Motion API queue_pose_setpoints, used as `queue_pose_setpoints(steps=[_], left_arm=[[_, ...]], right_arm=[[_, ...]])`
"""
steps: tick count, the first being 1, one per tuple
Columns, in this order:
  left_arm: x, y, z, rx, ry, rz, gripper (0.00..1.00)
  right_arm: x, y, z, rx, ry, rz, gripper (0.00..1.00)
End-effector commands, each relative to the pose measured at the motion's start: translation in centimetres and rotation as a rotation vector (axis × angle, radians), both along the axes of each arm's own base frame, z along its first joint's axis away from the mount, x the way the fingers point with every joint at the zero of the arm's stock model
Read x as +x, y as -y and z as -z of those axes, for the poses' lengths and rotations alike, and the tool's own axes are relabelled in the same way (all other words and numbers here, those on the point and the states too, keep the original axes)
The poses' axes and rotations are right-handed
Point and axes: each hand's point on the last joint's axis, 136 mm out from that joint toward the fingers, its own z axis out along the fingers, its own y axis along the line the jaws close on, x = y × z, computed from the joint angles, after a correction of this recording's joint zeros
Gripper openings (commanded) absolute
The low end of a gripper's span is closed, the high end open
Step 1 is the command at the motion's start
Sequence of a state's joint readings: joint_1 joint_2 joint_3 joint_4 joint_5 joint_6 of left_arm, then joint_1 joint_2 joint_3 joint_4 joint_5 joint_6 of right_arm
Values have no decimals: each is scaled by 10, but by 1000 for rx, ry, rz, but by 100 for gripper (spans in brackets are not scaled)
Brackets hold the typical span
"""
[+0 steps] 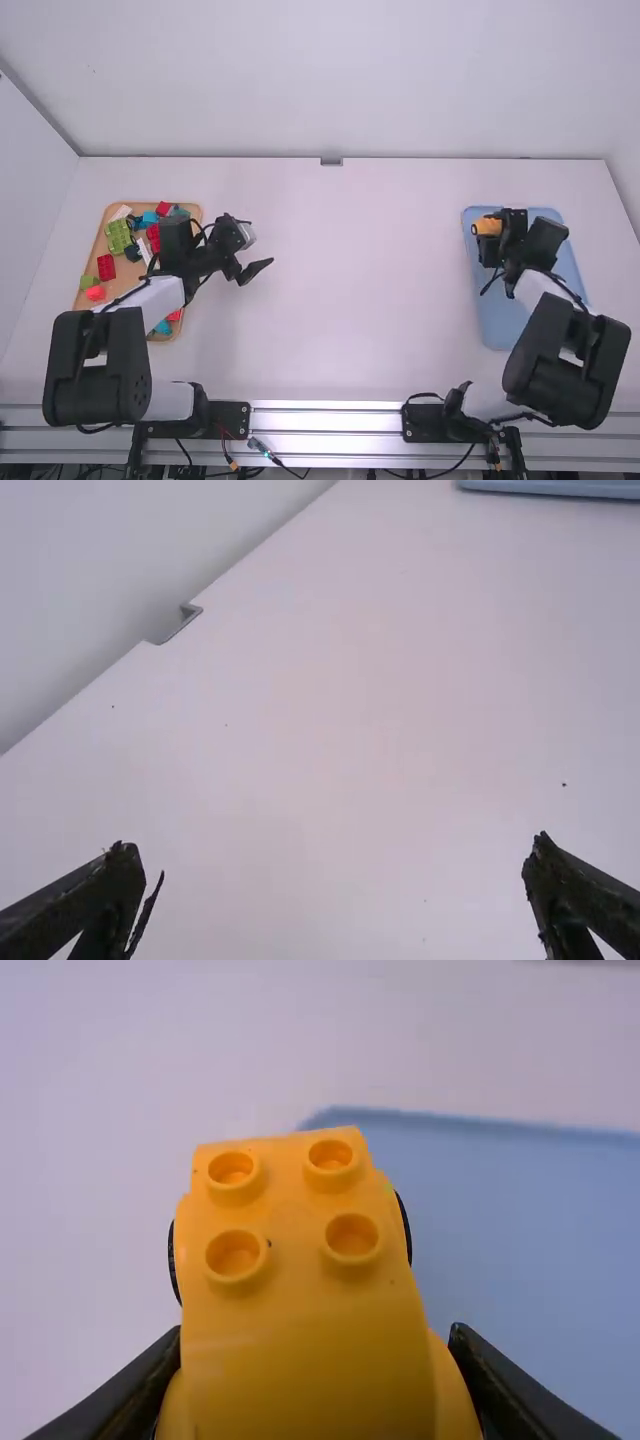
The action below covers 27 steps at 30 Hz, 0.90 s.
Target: Assemble lego blocks to make yellow taxi
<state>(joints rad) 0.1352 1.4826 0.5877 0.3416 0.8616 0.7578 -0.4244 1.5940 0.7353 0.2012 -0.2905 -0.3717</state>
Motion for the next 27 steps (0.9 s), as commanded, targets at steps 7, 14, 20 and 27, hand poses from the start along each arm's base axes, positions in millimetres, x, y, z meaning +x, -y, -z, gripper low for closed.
queue_pose_setpoints(steps=[7, 14, 20, 27], left_arm=[[-3, 4, 4, -14, -21, 9, 99], [-4, 4, 4, -16, -21, 13, 99], [-1, 4, 1, -44, -39, -10, 99], [31, -28, -3, -115, -117, -329, 99]], right_arm=[[-25, 57, 52, -7, -142, 241, 41], [-32, 62, 73, -15, -199, 266, 68], [-38, 72, 60, -66, -202, 312, 99], [-40, 72, 19, -111, -156, 379, 99]])
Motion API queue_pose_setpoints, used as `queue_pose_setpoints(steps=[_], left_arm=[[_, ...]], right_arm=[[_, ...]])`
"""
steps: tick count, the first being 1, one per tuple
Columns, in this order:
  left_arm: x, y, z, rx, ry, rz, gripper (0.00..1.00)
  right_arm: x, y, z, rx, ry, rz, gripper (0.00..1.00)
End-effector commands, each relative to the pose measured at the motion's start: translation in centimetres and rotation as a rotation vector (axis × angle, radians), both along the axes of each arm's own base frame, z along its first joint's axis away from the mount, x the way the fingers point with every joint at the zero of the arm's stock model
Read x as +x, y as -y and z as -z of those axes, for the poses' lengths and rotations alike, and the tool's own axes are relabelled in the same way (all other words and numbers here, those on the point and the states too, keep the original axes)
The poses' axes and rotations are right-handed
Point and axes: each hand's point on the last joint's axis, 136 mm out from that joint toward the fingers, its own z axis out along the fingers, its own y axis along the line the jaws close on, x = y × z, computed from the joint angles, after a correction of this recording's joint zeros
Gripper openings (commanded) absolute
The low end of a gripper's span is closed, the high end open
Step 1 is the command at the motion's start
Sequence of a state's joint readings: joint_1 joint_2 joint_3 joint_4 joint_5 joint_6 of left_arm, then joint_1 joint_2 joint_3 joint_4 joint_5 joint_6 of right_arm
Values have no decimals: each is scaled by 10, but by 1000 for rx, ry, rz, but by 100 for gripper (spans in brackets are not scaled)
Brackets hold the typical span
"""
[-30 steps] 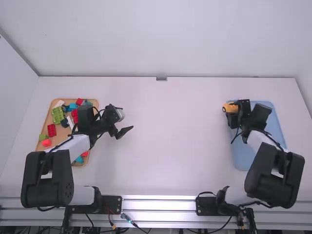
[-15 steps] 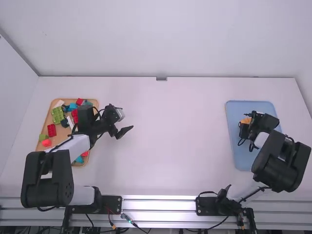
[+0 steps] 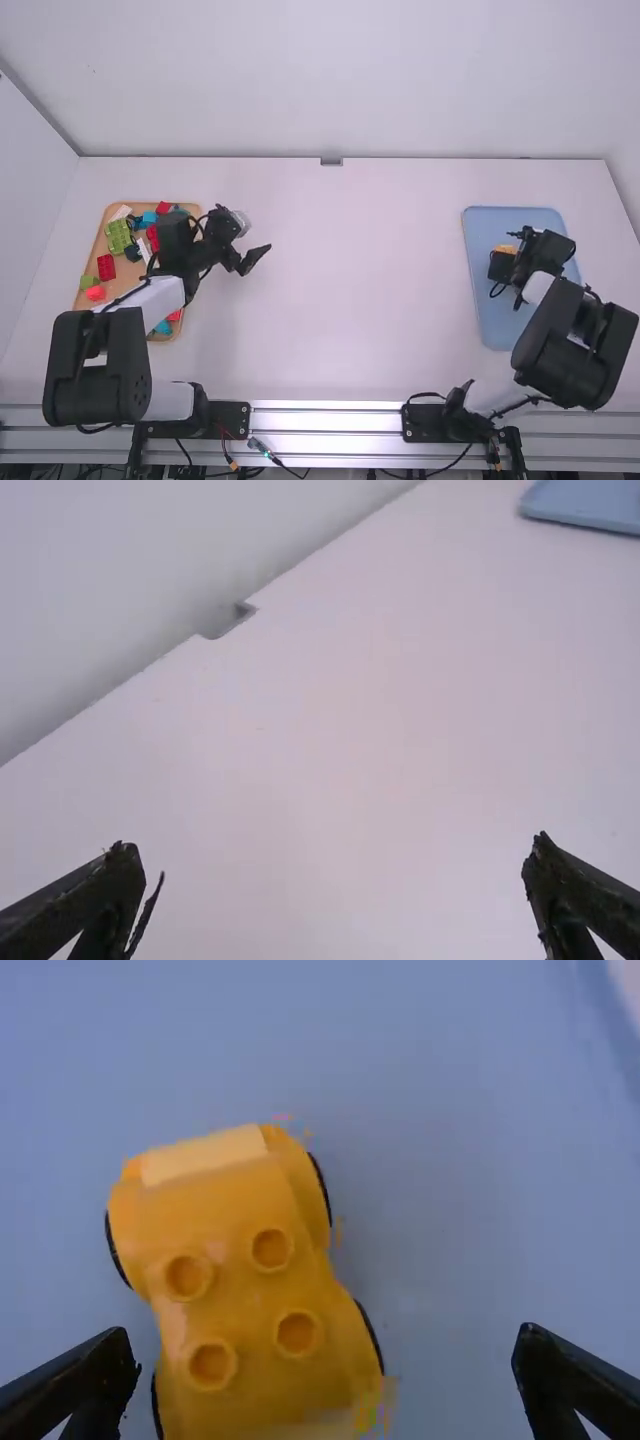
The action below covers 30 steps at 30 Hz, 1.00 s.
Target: Assemble lego blocks to make yellow taxi
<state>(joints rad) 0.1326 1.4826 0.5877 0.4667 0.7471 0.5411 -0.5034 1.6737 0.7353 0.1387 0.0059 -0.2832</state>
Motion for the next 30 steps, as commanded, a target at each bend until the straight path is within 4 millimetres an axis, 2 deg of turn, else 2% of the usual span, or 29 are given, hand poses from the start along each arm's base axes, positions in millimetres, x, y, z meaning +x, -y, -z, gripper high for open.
queue_pose_setpoints(steps=[1, 4, 8, 9, 11, 13, 15, 19, 20, 23, 24, 26, 30], left_arm=[[11, -15, 9, -66, -105, -185, 99], [21, -29, 8, -87, -151, -304, 99], [29, -41, 5, -122, -227, -413, 99], [31, -45, 3, -137, -264, -452, 99], [33, -47, 1, -150, -303, -485, 99], [34, -49, -2, -153, -349, -521, 99], [34, -50, -5, -140, -365, -548, 99], [32, -60, -16, -113, -394, -694, 99], [32, -60, -18, -111, -392, -703, 99], [27, -54, -32, -93, -368, -707, 99], [27, -53, -32, -93, -366, -705, 99], [22, -47, -41, -96, -356, -690, 99], [19, -57, -45, -71, -310, -713, 96]], right_arm=[[4, 2, -34, -54, 51, 26, 99], [6, -11, -60, -43, 71, 20, 99], [11, -32, -85, -36, 81, -31, 99], [14, -44, -97, -35, 88, -60, 99], [16, -56, -105, -36, 94, -93, 99], [23, -77, -116, -40, 112, -150, 99], [27, -89, -119, -42, 122, -183, 99], [35, -130, -122, -37, 132, -291, 99], [36, -134, -122, -36, 132, -302, 99], [39, -162, -122, -31, 134, -376, 99], [39, -164, -122, -31, 134, -380, 99], [40, -182, -123, -38, 135, -438, 99], [38, -186, -126, -4, 174, -433, 96]])
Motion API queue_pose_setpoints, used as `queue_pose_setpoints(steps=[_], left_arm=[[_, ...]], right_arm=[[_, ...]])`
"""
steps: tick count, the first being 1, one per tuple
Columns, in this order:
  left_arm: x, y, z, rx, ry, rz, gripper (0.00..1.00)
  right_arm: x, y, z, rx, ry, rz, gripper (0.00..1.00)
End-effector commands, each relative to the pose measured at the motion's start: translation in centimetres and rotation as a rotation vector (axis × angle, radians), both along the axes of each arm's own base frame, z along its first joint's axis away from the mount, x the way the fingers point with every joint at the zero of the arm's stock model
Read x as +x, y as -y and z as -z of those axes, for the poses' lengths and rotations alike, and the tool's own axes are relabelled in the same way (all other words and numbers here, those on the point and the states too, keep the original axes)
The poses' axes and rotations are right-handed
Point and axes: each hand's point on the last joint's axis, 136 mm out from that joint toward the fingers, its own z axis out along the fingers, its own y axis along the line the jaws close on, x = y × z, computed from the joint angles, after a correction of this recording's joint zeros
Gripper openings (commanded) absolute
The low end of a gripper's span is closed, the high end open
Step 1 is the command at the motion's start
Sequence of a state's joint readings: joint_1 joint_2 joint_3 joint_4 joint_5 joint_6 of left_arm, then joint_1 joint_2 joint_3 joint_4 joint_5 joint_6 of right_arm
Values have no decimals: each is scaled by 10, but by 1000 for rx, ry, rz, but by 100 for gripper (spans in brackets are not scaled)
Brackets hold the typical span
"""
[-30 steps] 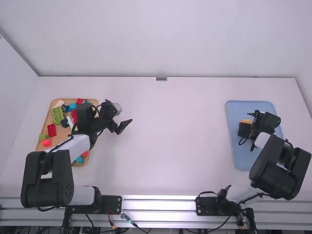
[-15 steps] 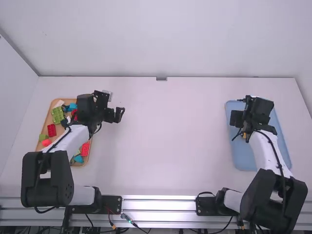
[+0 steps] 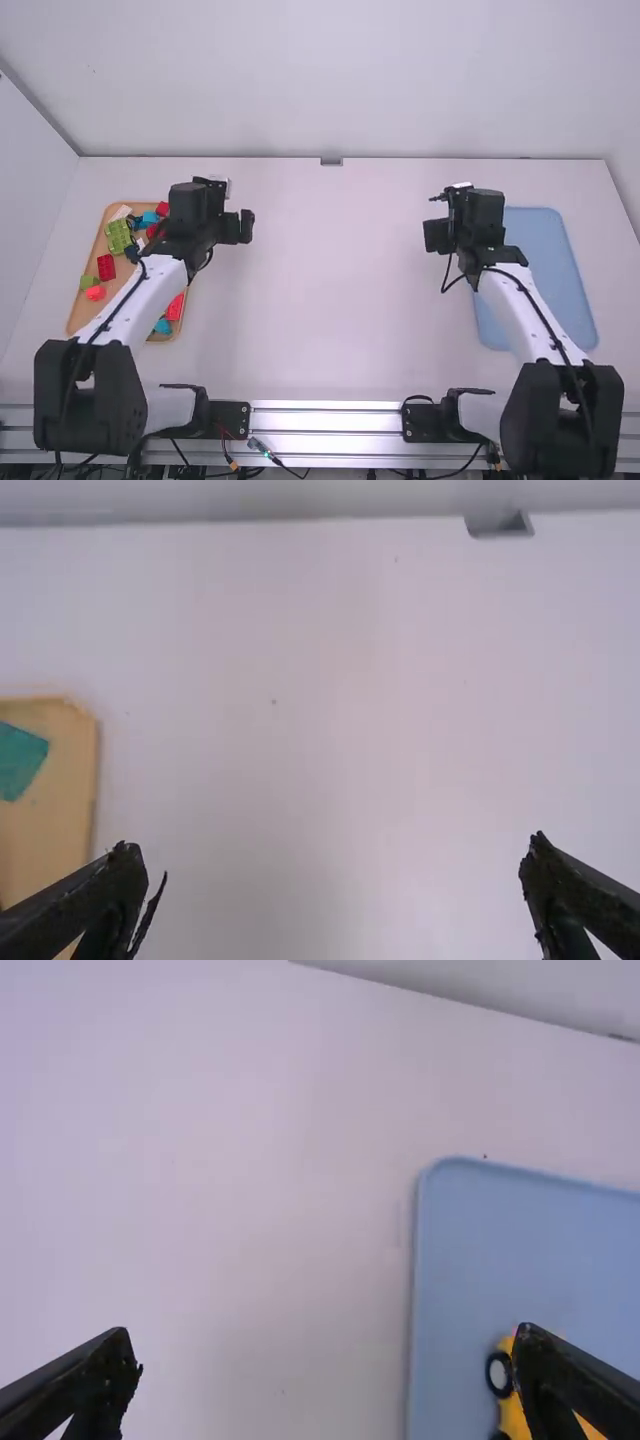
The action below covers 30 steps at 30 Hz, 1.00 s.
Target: Assemble lego blocks to make yellow taxi
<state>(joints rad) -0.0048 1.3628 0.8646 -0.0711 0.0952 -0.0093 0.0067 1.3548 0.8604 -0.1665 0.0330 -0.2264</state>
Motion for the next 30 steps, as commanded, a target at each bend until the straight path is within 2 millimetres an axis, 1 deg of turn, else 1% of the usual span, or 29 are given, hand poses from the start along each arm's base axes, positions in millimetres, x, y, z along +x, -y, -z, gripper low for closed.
queue_pose_setpoints(steps=[1, 6, 12, 14, 15, 21, 22, 30], left_arm=[[-2, -11, -14, 40, 49, -41, 95], [-8, -18, -21, 63, 101, -77, 89], [-28, -18, -13, 63, 103, -77, 81], [-38, -18, -9, 63, 103, -77, 77], [-40, -18, -9, 63, 103, -77, 76], [-70, -18, 8, 63, 103, -77, 63], [-72, -18, 9, 63, 103, -77, 63], [-111, -18, 41, 63, 103, -77, 43]], right_arm=[[-4, -1, -11, 41, 44, 13, 95], [-9, -3, -17, 88, 97, 40, 89], [-18, -3, -26, 157, 182, 89, 81], [-27, -3, -23, 190, 190, 115, 77], [-28, -3, -23, 194, 190, 118, 76], [-59, -3, -5, 199, 190, 122, 63], [-60, -3, -4, 199, 190, 122, 62], [-100, -3, 29, 199, 190, 122, 43]])
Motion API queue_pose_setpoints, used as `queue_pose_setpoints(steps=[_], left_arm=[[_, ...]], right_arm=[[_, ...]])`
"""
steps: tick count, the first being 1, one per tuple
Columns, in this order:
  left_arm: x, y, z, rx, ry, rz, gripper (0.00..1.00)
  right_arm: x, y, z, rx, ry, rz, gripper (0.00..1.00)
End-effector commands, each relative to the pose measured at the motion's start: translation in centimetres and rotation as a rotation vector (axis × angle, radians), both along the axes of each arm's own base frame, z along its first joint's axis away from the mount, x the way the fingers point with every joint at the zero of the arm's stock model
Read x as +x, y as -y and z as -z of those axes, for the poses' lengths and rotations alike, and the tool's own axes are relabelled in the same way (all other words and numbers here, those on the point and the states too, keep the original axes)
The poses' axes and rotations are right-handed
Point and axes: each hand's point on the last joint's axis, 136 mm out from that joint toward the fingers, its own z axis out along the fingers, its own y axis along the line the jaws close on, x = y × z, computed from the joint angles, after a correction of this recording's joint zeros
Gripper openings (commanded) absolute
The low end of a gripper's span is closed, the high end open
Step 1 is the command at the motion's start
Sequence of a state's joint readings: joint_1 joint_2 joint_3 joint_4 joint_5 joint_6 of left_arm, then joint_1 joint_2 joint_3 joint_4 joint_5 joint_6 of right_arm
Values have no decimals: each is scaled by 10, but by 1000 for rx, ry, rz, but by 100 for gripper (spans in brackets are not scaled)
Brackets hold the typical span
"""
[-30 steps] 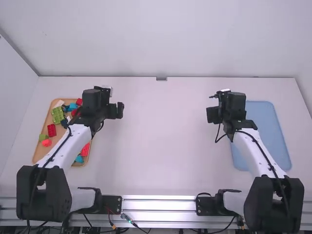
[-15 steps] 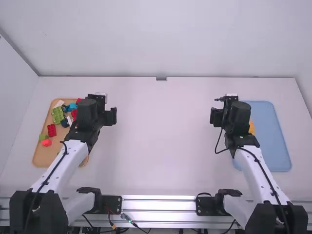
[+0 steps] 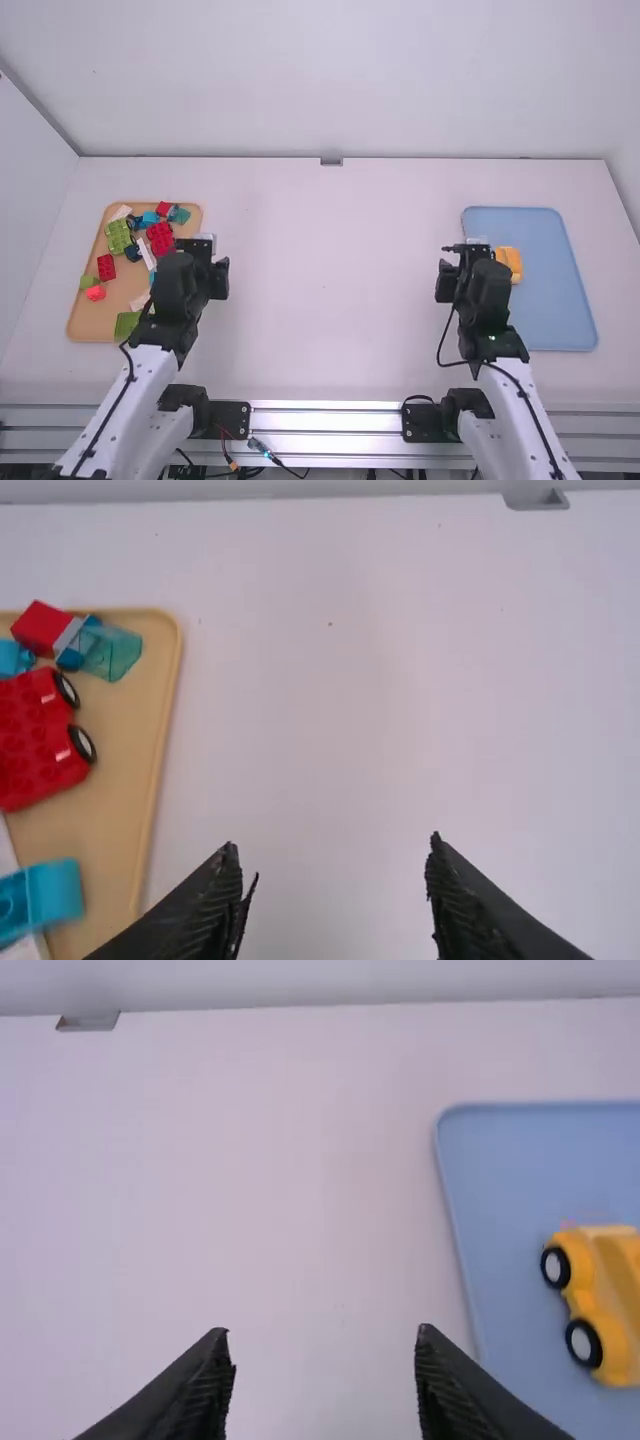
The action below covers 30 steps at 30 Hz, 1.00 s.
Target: Assemble lego blocks to make yellow taxi
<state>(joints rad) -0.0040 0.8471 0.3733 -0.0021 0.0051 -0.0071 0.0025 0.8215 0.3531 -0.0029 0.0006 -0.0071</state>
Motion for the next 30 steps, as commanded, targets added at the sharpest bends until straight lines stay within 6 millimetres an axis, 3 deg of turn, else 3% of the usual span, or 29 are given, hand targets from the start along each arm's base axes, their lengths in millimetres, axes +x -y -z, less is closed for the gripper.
queue_pose_setpoints(steps=[1, 14, 20, 30], left_arm=[[-11, -2, 9, 9, 9, -4, 41], [-57, -2, 72, 9, 9, -4, 11], [-54, -2, 56, 9, 98, -5, 1], [-49, -2, 21, 8, 251, -6, 0]], right_arm=[[-12, 1, 12, 6, 2, 6, 40], [-55, 1, 73, 6, 5, 6, 11], [-49, 1, 50, 7, 110, 5, 0], [-44, 1, 16, 7, 259, 5, 0]])
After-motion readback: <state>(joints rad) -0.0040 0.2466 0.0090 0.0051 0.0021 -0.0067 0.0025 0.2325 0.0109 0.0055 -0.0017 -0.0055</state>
